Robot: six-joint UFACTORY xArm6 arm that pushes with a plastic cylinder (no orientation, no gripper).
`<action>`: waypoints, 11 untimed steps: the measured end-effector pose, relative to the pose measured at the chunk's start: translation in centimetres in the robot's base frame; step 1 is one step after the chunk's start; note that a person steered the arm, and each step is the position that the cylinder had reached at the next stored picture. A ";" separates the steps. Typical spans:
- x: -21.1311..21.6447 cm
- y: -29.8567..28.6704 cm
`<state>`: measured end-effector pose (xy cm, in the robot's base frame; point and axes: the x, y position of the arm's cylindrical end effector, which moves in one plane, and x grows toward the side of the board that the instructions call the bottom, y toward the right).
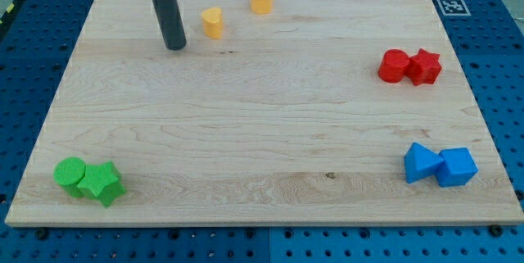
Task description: Slightly move the yellow heart bottom left to the yellow hexagon
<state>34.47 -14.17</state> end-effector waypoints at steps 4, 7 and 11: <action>-2.8 7.5; -3.8 6.6; -5.0 4.1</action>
